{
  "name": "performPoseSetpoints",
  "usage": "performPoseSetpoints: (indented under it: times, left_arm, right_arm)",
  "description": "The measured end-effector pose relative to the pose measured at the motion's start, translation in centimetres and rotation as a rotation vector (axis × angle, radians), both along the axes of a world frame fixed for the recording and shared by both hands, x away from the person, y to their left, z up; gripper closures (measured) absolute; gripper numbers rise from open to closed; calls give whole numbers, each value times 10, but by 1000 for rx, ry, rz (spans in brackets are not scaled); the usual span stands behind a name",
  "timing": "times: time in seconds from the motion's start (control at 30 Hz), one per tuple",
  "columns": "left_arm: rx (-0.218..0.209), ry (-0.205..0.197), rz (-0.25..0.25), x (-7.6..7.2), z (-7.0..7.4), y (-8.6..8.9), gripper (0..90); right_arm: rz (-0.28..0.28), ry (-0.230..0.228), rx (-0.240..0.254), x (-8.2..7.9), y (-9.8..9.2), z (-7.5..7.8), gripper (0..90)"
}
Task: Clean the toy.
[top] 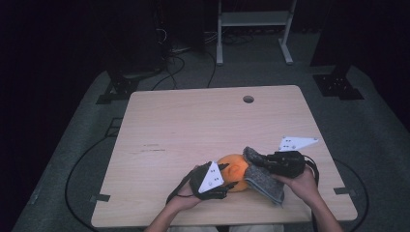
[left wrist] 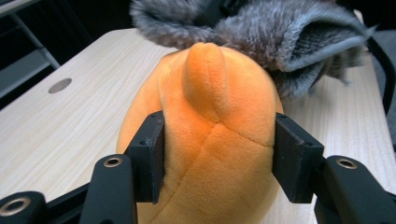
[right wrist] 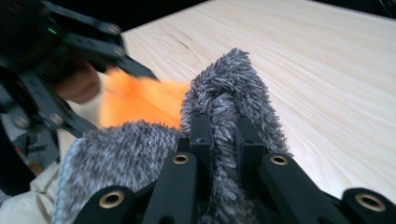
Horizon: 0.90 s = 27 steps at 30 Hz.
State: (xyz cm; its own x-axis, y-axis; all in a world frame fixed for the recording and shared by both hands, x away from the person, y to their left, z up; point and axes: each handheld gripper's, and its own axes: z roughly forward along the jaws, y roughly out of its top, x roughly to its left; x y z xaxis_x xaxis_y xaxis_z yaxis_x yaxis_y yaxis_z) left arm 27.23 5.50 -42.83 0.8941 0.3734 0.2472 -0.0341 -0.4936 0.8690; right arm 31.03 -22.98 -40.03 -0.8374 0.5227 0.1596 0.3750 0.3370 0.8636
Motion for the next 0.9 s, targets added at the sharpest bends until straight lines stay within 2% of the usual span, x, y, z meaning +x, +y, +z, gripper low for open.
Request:
performPoseSetpoints:
  times: [0.1,0.23,0.3,0.4,0.5,0.6,0.77,0.9]
  left_arm:
    - [-34,19,4,3,-2,1,403]
    - [-36,20,-1,4,-4,1,402]
    - [-39,23,4,5,-4,1,403]
    - [-37,25,1,4,-5,-1,403]
    - [-35,24,2,4,-5,0,403]
    - [-44,28,4,4,-5,0,403]
    - [-50,30,3,6,-6,-1,402]
    - [-53,26,13,6,-5,-1,404]
  right_arm:
    - [-22,20,-3,2,-7,-7,804]
    - [-20,20,4,2,-6,-6,805]
    - [1,5,8,-2,-1,-2,805]
    - [62,-9,53,-8,9,6,804]
    - [88,-39,46,-12,20,11,804]
    - [59,-34,44,-7,17,7,804]
    - [-44,2,10,4,-4,-6,804]
    - [-71,11,-5,4,-9,-8,804]
